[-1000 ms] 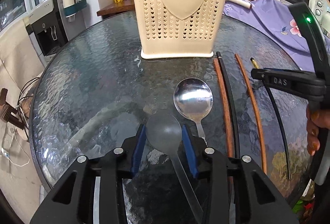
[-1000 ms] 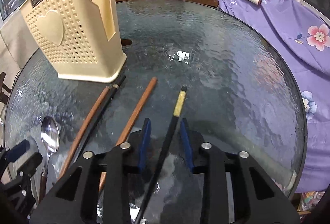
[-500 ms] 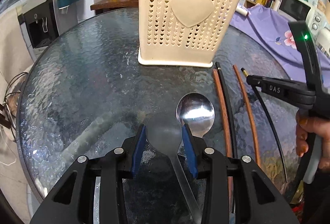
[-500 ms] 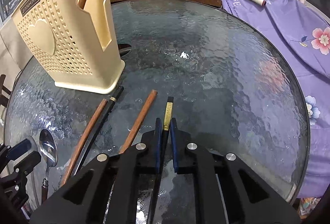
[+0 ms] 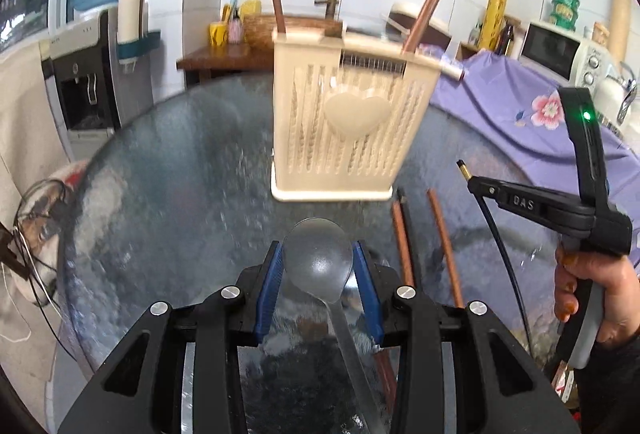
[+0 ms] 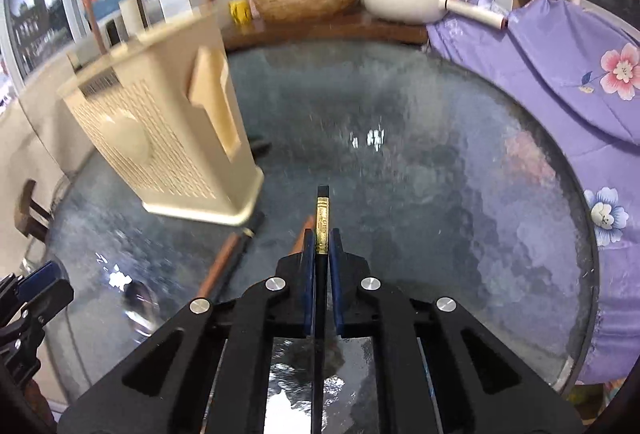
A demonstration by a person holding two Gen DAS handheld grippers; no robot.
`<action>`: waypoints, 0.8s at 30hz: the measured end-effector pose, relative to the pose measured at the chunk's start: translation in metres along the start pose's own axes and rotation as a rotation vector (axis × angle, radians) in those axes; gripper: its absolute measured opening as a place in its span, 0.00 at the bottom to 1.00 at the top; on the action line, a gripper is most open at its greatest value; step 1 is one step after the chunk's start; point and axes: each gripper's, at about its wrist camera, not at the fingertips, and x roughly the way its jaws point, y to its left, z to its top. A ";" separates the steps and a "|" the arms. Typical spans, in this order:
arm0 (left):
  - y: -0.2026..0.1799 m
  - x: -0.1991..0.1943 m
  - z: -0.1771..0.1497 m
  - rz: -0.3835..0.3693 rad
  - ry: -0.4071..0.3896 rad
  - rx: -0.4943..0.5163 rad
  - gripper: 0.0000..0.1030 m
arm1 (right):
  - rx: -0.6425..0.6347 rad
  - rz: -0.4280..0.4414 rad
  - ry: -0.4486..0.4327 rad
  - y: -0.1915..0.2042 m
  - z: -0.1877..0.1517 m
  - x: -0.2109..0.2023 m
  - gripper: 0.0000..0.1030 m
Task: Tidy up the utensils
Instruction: 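Lift the spoon and black chopstick and carry both above the cream holder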
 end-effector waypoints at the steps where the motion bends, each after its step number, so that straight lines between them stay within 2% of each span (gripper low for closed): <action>1: 0.000 -0.004 0.003 0.000 -0.019 0.001 0.34 | 0.005 0.011 -0.027 0.000 0.002 -0.009 0.08; 7: 0.000 -0.026 0.017 -0.005 -0.098 0.013 0.34 | 0.001 0.068 -0.150 0.004 0.012 -0.058 0.08; 14: 0.000 -0.045 0.024 0.002 -0.163 0.029 0.34 | -0.032 0.114 -0.247 0.013 0.018 -0.106 0.08; 24: 0.003 -0.052 0.030 -0.013 -0.191 0.021 0.34 | -0.070 0.141 -0.285 0.018 0.019 -0.134 0.07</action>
